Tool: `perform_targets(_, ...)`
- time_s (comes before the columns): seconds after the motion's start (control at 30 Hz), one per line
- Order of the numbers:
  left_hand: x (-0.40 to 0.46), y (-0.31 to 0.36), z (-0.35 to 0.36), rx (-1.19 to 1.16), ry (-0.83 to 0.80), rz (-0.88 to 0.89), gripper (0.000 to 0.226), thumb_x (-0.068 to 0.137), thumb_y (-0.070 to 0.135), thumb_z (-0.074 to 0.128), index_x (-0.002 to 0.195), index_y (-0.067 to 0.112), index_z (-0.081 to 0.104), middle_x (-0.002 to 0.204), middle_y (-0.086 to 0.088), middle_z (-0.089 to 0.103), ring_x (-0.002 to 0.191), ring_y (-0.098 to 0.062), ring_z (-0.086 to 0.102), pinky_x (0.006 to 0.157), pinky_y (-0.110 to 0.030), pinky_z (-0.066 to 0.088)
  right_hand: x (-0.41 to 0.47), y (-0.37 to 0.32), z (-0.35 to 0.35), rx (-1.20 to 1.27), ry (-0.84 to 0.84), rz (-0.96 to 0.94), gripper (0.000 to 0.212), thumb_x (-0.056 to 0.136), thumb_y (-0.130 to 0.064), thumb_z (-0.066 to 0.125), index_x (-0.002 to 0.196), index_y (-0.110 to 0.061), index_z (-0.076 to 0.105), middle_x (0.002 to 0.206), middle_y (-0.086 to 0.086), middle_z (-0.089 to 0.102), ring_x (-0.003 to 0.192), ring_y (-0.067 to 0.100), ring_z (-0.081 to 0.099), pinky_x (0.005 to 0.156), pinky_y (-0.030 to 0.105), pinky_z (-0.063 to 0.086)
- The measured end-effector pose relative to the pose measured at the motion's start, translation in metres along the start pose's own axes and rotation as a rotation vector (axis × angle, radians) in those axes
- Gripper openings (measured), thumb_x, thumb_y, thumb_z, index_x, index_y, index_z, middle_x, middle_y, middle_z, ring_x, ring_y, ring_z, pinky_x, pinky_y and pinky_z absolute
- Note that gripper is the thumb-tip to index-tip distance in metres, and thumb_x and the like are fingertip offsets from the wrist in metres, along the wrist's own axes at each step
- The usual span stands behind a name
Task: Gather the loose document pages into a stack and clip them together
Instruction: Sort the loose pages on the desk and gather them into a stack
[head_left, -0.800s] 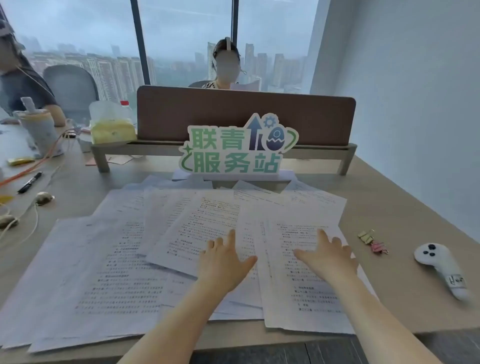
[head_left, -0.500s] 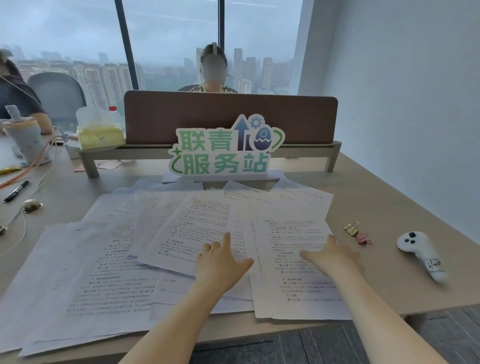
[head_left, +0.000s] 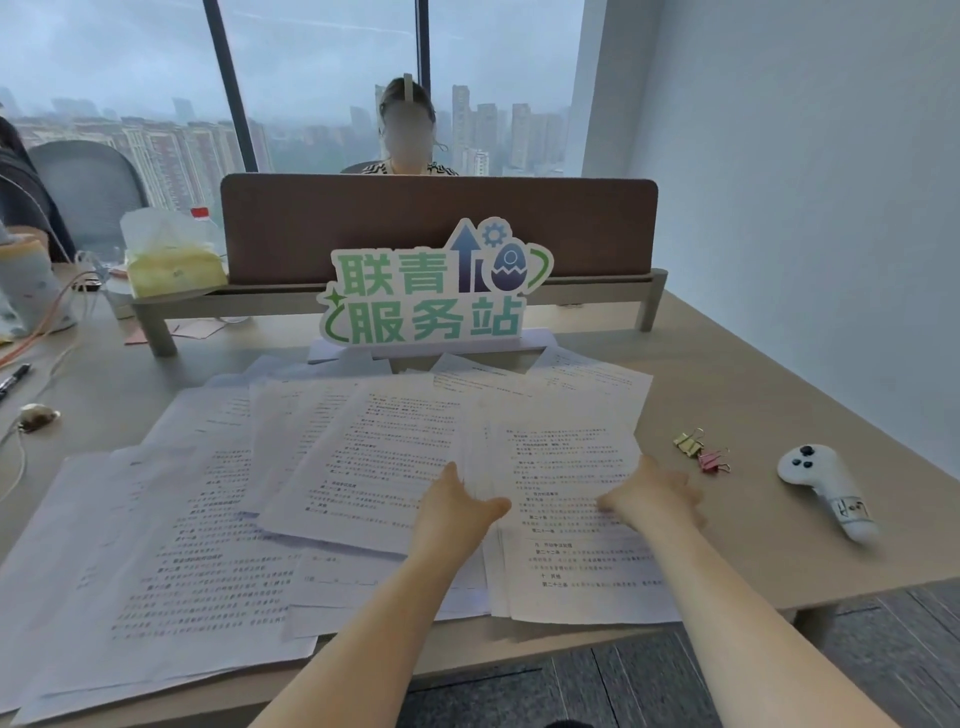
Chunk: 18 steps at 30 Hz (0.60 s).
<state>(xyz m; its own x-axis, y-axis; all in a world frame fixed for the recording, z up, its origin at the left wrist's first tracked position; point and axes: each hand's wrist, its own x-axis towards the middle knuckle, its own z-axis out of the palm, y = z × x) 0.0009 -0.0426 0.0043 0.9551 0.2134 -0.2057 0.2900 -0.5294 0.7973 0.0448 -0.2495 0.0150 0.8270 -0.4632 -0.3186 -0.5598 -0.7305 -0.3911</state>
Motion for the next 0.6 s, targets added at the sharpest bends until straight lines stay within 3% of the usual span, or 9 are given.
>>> perform_targets(0.07, -0.001, 0.005, 0.001, -0.03, -0.015, -0.014, 0.08, 0.082, 0.032, 0.072, 0.146, 0.009, 0.032, 0.138, -0.007, 0.051, 0.125, -0.025, 0.05, 0.084, -0.027, 0.039, 0.003, -0.001, 0.001, 0.029, -0.004, 0.0, 0.06, 0.069, -0.03, 0.072, 0.123, -0.024, 0.047, 0.127, 0.013, 0.042, 0.122, 0.034, 0.038, 0.09, 0.041, 0.041)
perform_targets(0.13, 0.0, 0.007, 0.003, -0.035, -0.014, -0.01, 0.071, 0.084, 0.026, 0.072, 0.143, 0.008, 0.036, 0.137, -0.006, 0.052, 0.119, -0.023, 0.052, 0.082, -0.027, 0.039, 0.007, -0.002, 0.003, 0.057, -0.021, -0.012, 0.053, 0.065, -0.03, 0.068, 0.115, -0.021, 0.053, 0.121, 0.011, 0.051, 0.118, 0.032, 0.045, 0.084, 0.035, 0.042)
perform_targets(0.2, -0.001, 0.008, 0.003, -0.063, -0.007, 0.001, 0.064, 0.083, 0.019, 0.071, 0.138, 0.01, 0.04, 0.133, -0.006, 0.056, 0.104, -0.02, 0.053, 0.079, -0.026, 0.04, 0.01, -0.001, 0.003, 0.137, -0.052, -0.039, 0.042, 0.063, -0.029, 0.069, 0.103, -0.018, 0.06, 0.107, 0.01, 0.064, 0.102, 0.028, 0.06, 0.079, 0.031, 0.05)
perform_targets(0.3, 0.001, 0.007, 0.003, -0.113, -0.002, 0.01, 0.066, 0.081, 0.012, 0.07, 0.141, 0.017, 0.041, 0.13, -0.003, 0.058, 0.107, -0.021, 0.056, 0.079, -0.025, 0.04, 0.013, -0.001, 0.001, 0.358, -0.132, -0.081, 0.025, 0.073, -0.018, 0.075, 0.09, -0.008, 0.061, 0.092, 0.013, 0.071, 0.078, 0.026, 0.068, 0.072, 0.031, 0.055)
perform_targets(0.37, 0.002, 0.005, 0.002, -0.162, -0.017, 0.012, 0.052, 0.08, 0.009, 0.069, 0.127, 0.021, 0.05, 0.117, -0.001, 0.063, 0.097, -0.019, 0.057, 0.075, -0.027, 0.044, 0.015, 0.001, -0.001, 0.521, -0.199, -0.051, 0.037, 0.071, -0.014, 0.079, 0.101, -0.005, 0.059, 0.094, 0.016, 0.071, 0.08, 0.03, 0.071, 0.08, 0.041, 0.059)
perform_targets(0.43, 0.004, 0.004, 0.002, -0.198, -0.041, 0.002, 0.038, 0.078, 0.006, 0.067, 0.111, 0.021, 0.055, 0.107, 0.0, 0.066, 0.089, -0.017, 0.06, 0.068, -0.026, 0.046, 0.015, 0.002, -0.005, 0.622, -0.222, -0.04, 0.05, 0.07, -0.011, 0.08, 0.112, -0.005, 0.054, 0.102, 0.016, 0.07, 0.083, 0.034, 0.072, 0.08, 0.051, 0.06)
perform_targets(0.6, 0.009, 0.004, -0.003, -0.297, -0.039, 0.025, 0.029, 0.079, 0.002, 0.062, 0.101, 0.021, 0.063, 0.095, 0.003, 0.07, 0.083, -0.011, 0.064, 0.062, -0.023, 0.048, 0.017, 0.003, -0.017, 0.752, -0.233, -0.041, 0.037, 0.078, 0.0, 0.072, 0.112, -0.002, 0.057, 0.103, 0.021, 0.07, 0.085, 0.037, 0.072, 0.076, 0.053, 0.06)
